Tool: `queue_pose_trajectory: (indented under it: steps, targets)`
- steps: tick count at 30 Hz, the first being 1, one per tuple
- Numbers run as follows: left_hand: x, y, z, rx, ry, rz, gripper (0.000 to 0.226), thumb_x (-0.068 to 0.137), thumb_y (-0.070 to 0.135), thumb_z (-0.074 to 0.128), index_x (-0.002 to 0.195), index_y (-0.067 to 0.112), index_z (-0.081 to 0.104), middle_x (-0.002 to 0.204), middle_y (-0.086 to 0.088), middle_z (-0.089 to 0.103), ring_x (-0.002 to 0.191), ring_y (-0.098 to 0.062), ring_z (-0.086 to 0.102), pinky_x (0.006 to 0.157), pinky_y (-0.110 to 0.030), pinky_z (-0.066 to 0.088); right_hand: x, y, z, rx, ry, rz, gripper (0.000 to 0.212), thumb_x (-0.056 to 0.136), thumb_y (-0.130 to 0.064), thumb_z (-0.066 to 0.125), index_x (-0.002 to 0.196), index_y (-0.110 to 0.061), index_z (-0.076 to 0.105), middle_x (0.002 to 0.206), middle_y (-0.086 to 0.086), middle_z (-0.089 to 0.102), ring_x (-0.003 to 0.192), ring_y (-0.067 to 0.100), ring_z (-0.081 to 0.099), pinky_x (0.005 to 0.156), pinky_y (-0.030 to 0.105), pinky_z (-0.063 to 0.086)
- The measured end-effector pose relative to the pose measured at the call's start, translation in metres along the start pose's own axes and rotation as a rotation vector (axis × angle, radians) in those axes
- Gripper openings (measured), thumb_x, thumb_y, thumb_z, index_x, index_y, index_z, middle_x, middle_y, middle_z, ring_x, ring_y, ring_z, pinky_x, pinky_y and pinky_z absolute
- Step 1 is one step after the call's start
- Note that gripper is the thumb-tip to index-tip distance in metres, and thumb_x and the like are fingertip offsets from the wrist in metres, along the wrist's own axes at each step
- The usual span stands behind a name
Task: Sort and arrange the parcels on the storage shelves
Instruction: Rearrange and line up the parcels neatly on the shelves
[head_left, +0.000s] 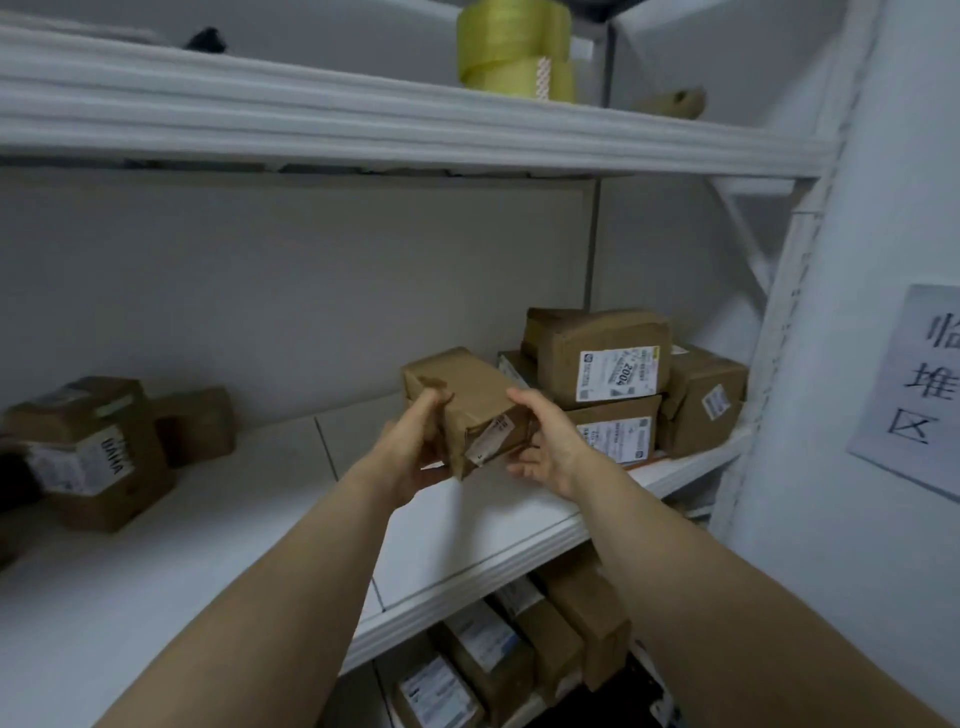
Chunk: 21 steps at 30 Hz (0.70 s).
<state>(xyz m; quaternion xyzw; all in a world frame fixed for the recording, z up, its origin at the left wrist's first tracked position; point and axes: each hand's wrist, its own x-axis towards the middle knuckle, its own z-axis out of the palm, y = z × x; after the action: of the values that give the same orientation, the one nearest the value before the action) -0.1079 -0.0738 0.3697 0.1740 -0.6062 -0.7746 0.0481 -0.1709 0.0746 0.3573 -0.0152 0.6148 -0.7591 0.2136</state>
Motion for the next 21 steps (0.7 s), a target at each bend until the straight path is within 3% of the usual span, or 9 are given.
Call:
queue_pose_trajectory:
  steps: [3, 6, 8, 11, 13, 16, 21]
  targets:
    - [0.01, 0.011, 0.037, 0.002, -0.054, 0.035, 0.048, 0.082, 0.05, 0.064, 0.114, 0.014, 0.061, 0.103, -0.011, 0.067, 0.094, -0.025, 0.065, 0.064, -0.032, 0.055, 0.002, -0.025, -0.029, 0.069, 0.073, -0.071, 0.023, 0.084, -0.035, 0.065, 0.093, -0.014, 0.06, 0.081, 0.008, 0.063, 0.071, 0.02, 0.058, 0.057, 0.029, 0.042]
    - [0.013, 0.026, 0.08, -0.032, -0.026, 0.098, 0.035, 0.087, 0.053, 0.056, 0.087, 0.019, 0.06, 0.074, -0.002, 0.066, 0.073, -0.017, 0.059, 0.062, -0.028, 0.047, 0.006, -0.049, -0.062, 0.241, 0.175, -0.164, 0.026, 0.085, -0.037, 0.06, 0.098, -0.014, 0.061, 0.085, 0.007, 0.065, 0.074, 0.021, 0.061, 0.058, 0.028, 0.046]
    - [0.021, 0.035, 0.107, -0.047, 0.057, 0.172, 0.032, 0.089, 0.048, 0.055, 0.076, 0.019, 0.056, 0.062, 0.0, 0.056, 0.064, -0.015, 0.05, 0.062, -0.029, 0.043, 0.009, -0.064, -0.084, 0.304, 0.227, -0.209, 0.029, 0.085, -0.041, 0.056, 0.098, -0.016, 0.062, 0.089, 0.006, 0.066, 0.082, 0.022, 0.061, 0.069, 0.031, 0.05]
    - [0.036, 0.039, 0.144, 0.178, 0.145, 0.366, 0.027, 0.089, 0.04, 0.053, 0.079, 0.016, 0.06, 0.07, 0.0, 0.056, 0.073, -0.019, 0.055, 0.065, -0.028, 0.043, 0.01, -0.082, -0.116, 0.4, 0.266, -0.285, 0.028, 0.083, -0.043, 0.054, 0.094, -0.019, 0.064, 0.095, 0.005, 0.067, 0.092, 0.023, 0.061, 0.083, 0.036, 0.049]
    - [0.044, 0.039, 0.169, 0.35, 0.179, 0.511, 0.025, 0.09, 0.035, 0.052, 0.092, 0.015, 0.065, 0.082, -0.001, 0.064, 0.083, -0.02, 0.06, 0.069, -0.029, 0.048, 0.007, -0.093, -0.139, 0.445, 0.312, -0.332, 0.03, 0.084, -0.045, 0.051, 0.092, -0.02, 0.064, 0.091, 0.004, 0.068, 0.089, 0.022, 0.06, 0.078, 0.033, 0.047]
    - [0.054, 0.038, 0.202, 0.607, 0.272, 0.68, 0.035, 0.088, 0.03, 0.052, 0.119, 0.018, 0.063, 0.118, -0.006, 0.06, 0.112, -0.025, 0.055, 0.096, -0.04, 0.047, 0.002, -0.106, -0.172, 0.521, 0.394, -0.396, 0.033, 0.084, -0.045, 0.051, 0.097, -0.018, 0.065, 0.095, 0.005, 0.068, 0.089, 0.022, 0.061, 0.07, 0.031, 0.05]
    - [0.061, 0.033, 0.246, 1.048, 0.262, 0.818, 0.045, 0.087, 0.02, 0.05, 0.132, 0.019, 0.054, 0.133, -0.007, 0.05, 0.125, -0.027, 0.04, 0.105, -0.036, 0.035, 0.0, -0.116, -0.218, 0.469, 0.7, -0.372, 0.027, 0.084, -0.044, 0.053, 0.08, -0.018, 0.059, 0.084, 0.007, 0.064, 0.075, 0.023, 0.062, 0.069, 0.037, 0.053]
